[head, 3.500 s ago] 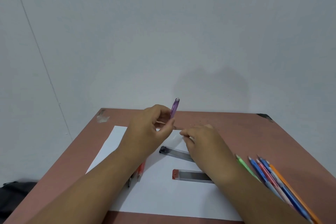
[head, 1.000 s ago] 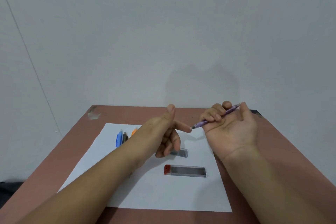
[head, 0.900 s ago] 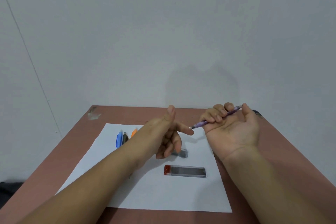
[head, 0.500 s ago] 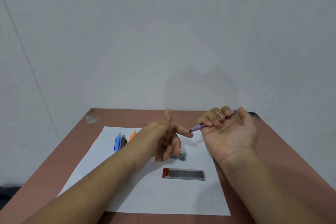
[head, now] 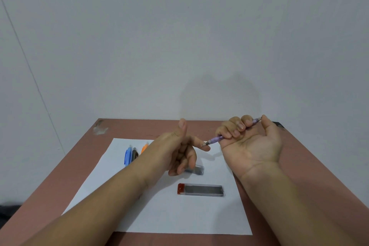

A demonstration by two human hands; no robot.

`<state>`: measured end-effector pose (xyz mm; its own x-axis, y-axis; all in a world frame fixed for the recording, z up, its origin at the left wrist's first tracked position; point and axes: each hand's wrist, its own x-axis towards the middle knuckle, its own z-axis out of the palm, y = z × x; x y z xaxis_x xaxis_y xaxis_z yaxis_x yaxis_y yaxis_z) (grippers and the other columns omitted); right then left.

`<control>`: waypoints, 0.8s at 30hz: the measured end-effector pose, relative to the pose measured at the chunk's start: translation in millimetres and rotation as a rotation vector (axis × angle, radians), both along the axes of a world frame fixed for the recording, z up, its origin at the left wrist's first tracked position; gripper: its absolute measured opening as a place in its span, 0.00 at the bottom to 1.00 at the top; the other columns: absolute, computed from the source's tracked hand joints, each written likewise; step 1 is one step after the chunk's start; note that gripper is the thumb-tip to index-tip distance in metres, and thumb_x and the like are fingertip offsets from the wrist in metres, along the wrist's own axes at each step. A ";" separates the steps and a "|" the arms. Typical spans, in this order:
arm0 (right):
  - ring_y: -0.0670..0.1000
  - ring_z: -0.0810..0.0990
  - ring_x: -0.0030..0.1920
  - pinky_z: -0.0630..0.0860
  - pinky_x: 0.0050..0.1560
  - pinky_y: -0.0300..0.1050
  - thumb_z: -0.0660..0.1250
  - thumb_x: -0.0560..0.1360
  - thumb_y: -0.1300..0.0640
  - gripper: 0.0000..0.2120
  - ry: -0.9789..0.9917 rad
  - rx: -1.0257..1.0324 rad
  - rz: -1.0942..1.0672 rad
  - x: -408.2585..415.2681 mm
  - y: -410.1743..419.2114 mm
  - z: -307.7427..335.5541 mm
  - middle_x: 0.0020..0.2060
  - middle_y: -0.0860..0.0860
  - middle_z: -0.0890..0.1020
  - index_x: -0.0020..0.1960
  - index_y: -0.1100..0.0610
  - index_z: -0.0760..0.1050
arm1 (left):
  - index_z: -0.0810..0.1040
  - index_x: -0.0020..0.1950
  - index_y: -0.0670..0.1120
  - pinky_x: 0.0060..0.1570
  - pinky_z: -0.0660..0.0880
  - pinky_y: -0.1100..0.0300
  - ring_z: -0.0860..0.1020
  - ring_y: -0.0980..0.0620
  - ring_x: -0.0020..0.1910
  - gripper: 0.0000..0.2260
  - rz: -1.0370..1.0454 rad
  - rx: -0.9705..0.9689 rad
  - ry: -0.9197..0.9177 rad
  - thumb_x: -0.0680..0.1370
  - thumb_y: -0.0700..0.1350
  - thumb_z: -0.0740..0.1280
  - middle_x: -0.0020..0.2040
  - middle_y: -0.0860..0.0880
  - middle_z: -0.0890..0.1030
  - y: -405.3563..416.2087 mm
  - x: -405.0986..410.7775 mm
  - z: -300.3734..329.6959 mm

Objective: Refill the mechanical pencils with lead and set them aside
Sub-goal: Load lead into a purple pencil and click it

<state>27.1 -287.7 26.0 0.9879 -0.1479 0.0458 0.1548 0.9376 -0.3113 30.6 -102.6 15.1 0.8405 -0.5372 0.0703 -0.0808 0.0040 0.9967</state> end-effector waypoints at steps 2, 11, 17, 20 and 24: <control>0.49 0.60 0.28 0.61 0.32 0.43 0.56 0.79 0.45 0.19 -0.004 -0.003 0.006 -0.3 1.2 0.6 0.31 0.49 0.63 0.34 0.55 0.65 | 0.85 0.53 0.41 0.25 0.62 0.62 0.67 0.51 0.24 0.39 0.005 -0.003 0.005 0.74 0.70 0.49 0.34 0.42 0.78 0.4 0.4 0.0; 0.50 0.61 0.28 0.62 0.31 0.43 0.55 0.79 0.45 0.19 -0.010 0.000 0.003 -0.7 1.9 0.0 0.31 0.50 0.63 0.34 0.55 0.65 | 0.84 0.54 0.41 0.25 0.62 0.63 0.67 0.51 0.24 0.39 0.007 0.000 -0.008 0.75 0.70 0.48 0.33 0.42 0.77 1.1 2.2 -1.8; 0.50 0.60 0.28 0.62 0.31 0.43 0.55 0.77 0.48 0.16 -0.021 -0.028 -0.013 -1.4 0.8 0.5 0.31 0.50 0.63 0.33 0.55 0.63 | 0.84 0.54 0.39 0.26 0.60 0.62 0.66 0.51 0.24 0.40 0.010 0.004 0.006 0.74 0.70 0.48 0.33 0.43 0.76 1.1 2.8 -2.4; 0.50 0.60 0.28 0.62 0.31 0.43 0.55 0.78 0.45 0.19 -0.014 -0.029 -0.011 -1.4 2.0 1.0 0.31 0.50 0.63 0.33 0.55 0.63 | 0.84 0.54 0.40 0.26 0.60 0.62 0.66 0.51 0.24 0.39 0.008 0.003 0.005 0.75 0.70 0.48 0.32 0.43 0.76 1.0 3.6 -2.8; 0.50 0.60 0.28 0.62 0.31 0.43 0.55 0.78 0.44 0.20 -0.018 -0.028 -0.002 -1.7 2.8 1.7 0.31 0.50 0.63 0.33 0.55 0.63 | 0.84 0.54 0.39 0.26 0.60 0.62 0.66 0.51 0.24 0.39 0.011 -0.001 0.009 0.74 0.70 0.48 0.32 0.43 0.76 1.5 4.4 -3.6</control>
